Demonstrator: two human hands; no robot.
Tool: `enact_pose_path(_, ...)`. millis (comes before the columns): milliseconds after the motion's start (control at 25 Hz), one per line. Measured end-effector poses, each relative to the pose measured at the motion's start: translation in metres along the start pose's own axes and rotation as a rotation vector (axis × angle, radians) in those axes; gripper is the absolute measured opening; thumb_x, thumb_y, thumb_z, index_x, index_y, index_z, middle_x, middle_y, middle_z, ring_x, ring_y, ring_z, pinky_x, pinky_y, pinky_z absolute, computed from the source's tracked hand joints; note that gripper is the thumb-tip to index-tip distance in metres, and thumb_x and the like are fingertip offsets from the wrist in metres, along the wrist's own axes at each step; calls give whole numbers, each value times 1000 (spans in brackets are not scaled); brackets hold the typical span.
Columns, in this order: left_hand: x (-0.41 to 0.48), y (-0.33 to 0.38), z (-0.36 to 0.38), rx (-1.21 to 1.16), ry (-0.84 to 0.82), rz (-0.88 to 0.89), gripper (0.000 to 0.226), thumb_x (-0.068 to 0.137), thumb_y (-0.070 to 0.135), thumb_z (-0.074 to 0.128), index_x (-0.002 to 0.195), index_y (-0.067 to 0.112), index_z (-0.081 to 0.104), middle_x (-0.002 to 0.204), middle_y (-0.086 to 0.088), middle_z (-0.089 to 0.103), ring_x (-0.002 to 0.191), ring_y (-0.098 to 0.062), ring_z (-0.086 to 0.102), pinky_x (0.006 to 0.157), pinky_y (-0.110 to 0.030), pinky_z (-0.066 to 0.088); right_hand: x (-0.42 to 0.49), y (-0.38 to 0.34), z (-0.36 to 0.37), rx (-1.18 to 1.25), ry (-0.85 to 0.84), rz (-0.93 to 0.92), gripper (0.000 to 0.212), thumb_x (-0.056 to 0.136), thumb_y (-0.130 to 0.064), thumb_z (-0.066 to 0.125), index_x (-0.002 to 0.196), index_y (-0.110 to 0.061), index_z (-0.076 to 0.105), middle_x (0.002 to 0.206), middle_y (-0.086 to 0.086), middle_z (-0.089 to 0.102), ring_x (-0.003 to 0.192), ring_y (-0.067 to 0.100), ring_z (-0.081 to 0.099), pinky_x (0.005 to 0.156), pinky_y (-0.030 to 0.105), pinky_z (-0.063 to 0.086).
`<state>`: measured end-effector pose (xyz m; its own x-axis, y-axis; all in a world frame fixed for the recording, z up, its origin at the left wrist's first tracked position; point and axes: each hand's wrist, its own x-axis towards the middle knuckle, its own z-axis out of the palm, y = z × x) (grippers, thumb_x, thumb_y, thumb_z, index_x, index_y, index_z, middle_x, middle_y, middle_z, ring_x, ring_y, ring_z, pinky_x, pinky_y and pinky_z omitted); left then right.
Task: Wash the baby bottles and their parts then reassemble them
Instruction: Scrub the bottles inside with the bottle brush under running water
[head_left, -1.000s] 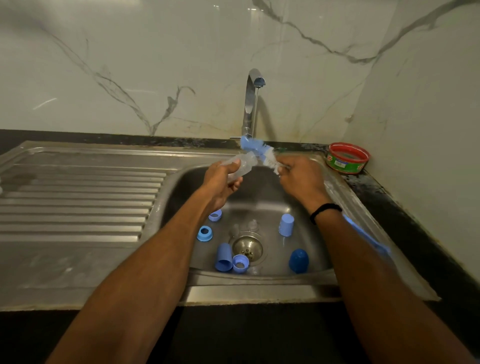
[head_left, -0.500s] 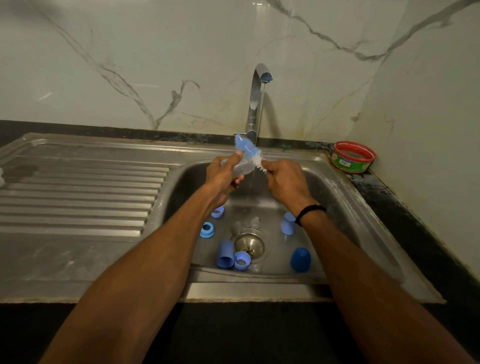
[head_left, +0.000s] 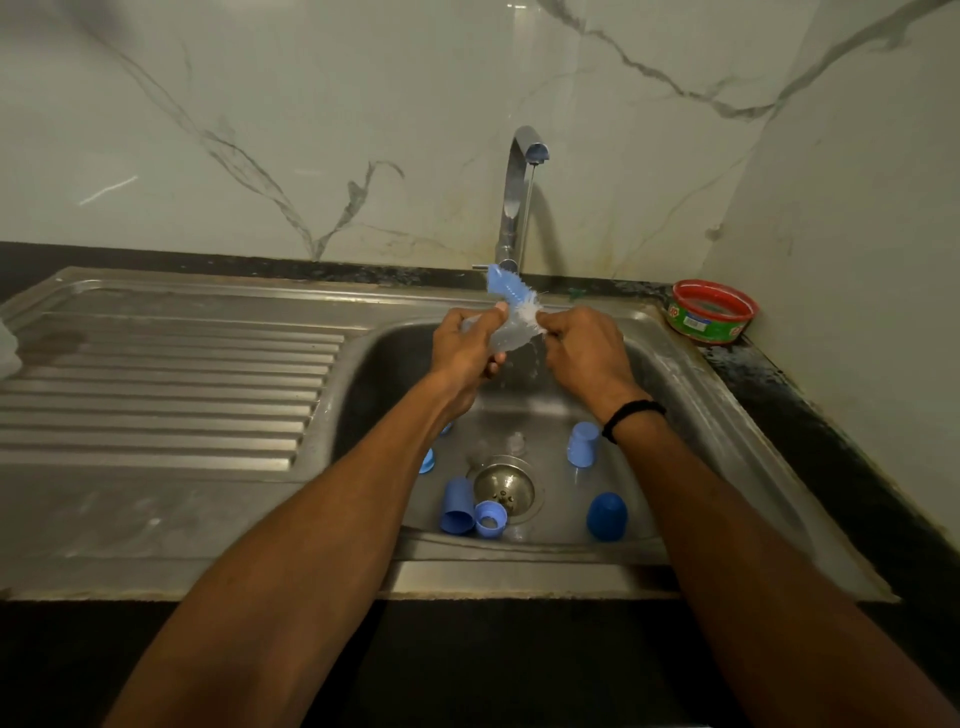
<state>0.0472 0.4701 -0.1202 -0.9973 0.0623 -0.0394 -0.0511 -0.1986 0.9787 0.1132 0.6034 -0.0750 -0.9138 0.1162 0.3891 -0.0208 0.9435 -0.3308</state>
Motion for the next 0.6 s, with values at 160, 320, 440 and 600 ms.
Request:
enact_pose_path(160, -1, 3, -3, -20, 33, -1, 30, 94, 39, 67, 111, 17, 56, 97, -12, 68, 60, -11, 60, 54, -22, 51, -2, -3, 0, 15, -63, 23, 37, 97, -12, 53, 133, -18, 61, 111, 9, 70, 97, 26, 63, 81, 28, 48)
enact_pose_path(320, -1, -1, -1, -10, 36, -10, 34, 94, 38, 68, 114, 14, 56, 95, -11, 68, 60, -12, 60, 54, -23, 51, -3, -5, -4, 29, -57, 36, 37, 97, -10, 53, 132, -16, 63, 112, 9, 70, 100, 26, 63, 86, 29, 50)
enact_pose_path(440, 1, 5, -2, -11, 43, -13, 35, 93, 39, 68, 115, 15, 56, 96, -12, 68, 59, -11, 60, 53, -21, 51, -4, -4, -10, 32, -50, 34, 36, 96, -9, 55, 131, -15, 63, 115, 10, 70, 101, 26, 63, 89, 31, 50)
enact_pose_path(600, -3, 0, -7, -3, 15, -38, 31, 94, 37, 68, 112, 13, 58, 99, -13, 68, 59, -11, 58, 52, -21, 49, -9, -7, -6, 14, -64, 9, 37, 95, -9, 56, 131, -14, 63, 116, 10, 69, 102, 26, 63, 89, 29, 49)
